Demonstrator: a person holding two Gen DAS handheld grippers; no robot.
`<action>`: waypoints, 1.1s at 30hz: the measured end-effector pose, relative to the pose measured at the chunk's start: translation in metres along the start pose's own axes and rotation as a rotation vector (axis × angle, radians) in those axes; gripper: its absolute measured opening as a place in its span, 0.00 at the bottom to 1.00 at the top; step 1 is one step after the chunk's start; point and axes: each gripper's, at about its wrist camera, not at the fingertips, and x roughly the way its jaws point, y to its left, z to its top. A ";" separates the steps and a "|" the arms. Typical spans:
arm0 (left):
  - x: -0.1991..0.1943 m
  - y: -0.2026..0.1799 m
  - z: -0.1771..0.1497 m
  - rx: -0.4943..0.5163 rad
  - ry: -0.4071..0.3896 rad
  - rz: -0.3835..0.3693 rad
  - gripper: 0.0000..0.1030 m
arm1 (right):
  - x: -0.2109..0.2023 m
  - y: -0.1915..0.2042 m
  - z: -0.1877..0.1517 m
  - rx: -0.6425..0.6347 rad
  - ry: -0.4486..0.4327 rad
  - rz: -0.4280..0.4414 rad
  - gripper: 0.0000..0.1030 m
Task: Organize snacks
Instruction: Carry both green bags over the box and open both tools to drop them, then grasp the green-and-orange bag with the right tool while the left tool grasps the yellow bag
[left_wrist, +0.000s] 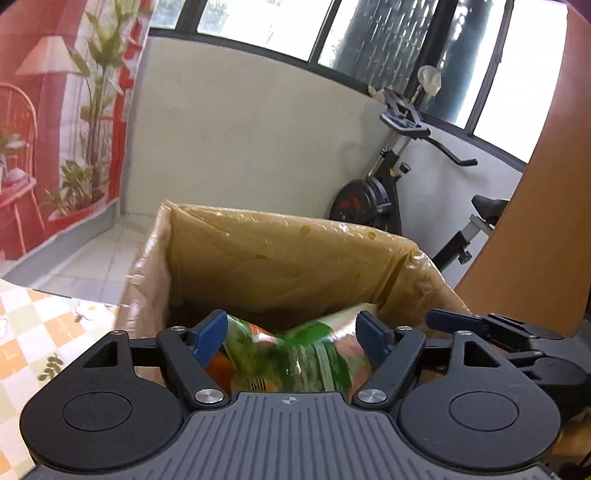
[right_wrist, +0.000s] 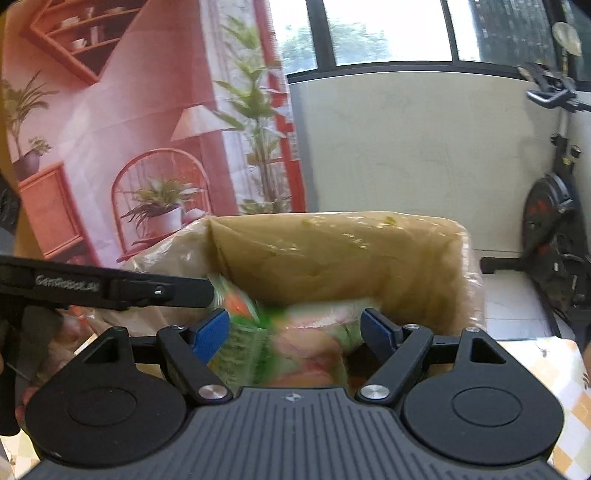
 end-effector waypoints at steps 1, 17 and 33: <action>-0.006 -0.001 0.001 0.005 -0.009 0.002 0.76 | -0.004 -0.001 0.000 0.007 -0.006 0.000 0.78; -0.116 -0.007 0.003 0.034 -0.143 -0.015 0.76 | -0.101 0.030 -0.014 0.042 -0.174 0.005 0.78; -0.134 0.016 -0.067 0.030 -0.059 0.023 0.76 | -0.148 0.052 -0.083 0.085 -0.175 -0.058 0.78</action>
